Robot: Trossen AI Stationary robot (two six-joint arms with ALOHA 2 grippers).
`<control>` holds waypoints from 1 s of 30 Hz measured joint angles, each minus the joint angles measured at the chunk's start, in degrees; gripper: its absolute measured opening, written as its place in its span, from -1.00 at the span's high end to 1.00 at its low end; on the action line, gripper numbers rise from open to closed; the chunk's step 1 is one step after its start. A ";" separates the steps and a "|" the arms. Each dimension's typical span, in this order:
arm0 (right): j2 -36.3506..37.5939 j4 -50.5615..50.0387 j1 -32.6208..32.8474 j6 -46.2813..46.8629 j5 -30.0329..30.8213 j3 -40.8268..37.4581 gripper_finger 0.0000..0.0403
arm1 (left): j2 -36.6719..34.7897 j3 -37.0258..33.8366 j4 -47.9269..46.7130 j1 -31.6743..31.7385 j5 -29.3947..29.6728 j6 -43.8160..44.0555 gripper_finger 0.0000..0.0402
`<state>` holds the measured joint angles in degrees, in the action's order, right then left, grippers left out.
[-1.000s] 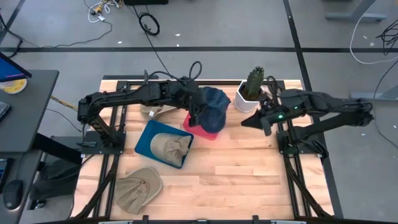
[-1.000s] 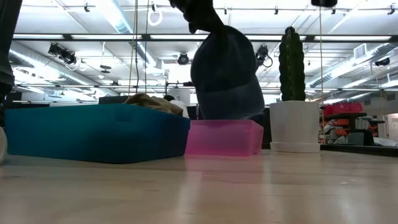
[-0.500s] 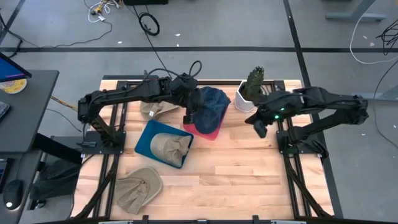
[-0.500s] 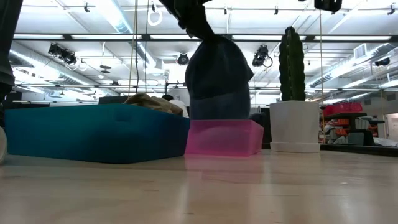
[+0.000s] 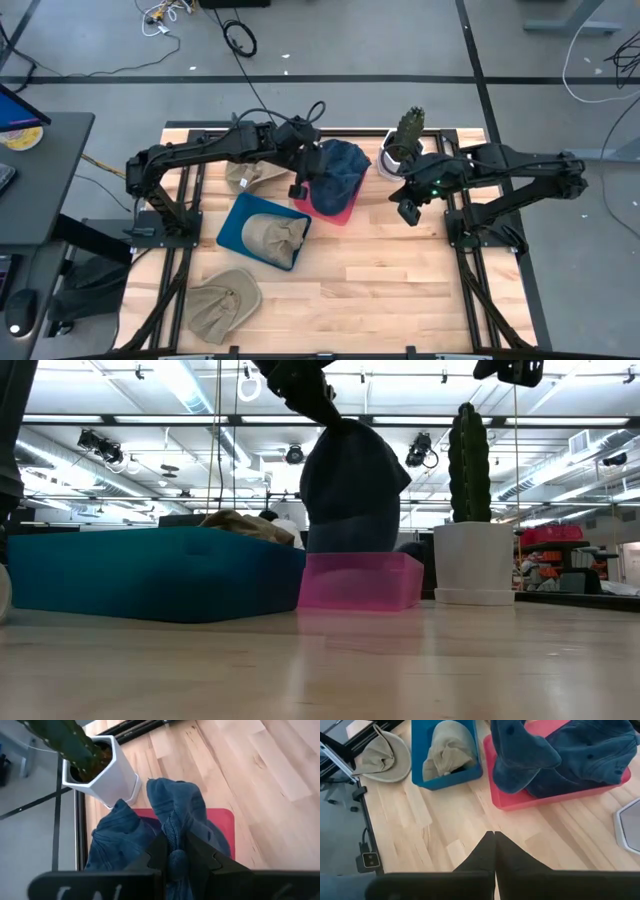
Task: Pick & Place hat
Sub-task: Put the blue cap into the red bin
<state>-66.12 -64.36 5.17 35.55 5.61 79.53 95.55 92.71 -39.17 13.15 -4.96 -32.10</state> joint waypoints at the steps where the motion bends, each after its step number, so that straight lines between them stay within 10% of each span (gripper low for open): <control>1: 0.02 0.10 0.00 0.05 0.00 0.00 1.00 | 0.10 0.01 0.09 0.13 -0.04 -0.15 0.78; 30: 0.04 1.35 0.00 0.16 1.05 -0.02 1.00 | 13.31 0.01 5.52 5.12 4.86 1.71 0.78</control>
<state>-66.08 -63.00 5.17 35.70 6.66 79.50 108.86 92.73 -33.65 18.27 -0.09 -30.38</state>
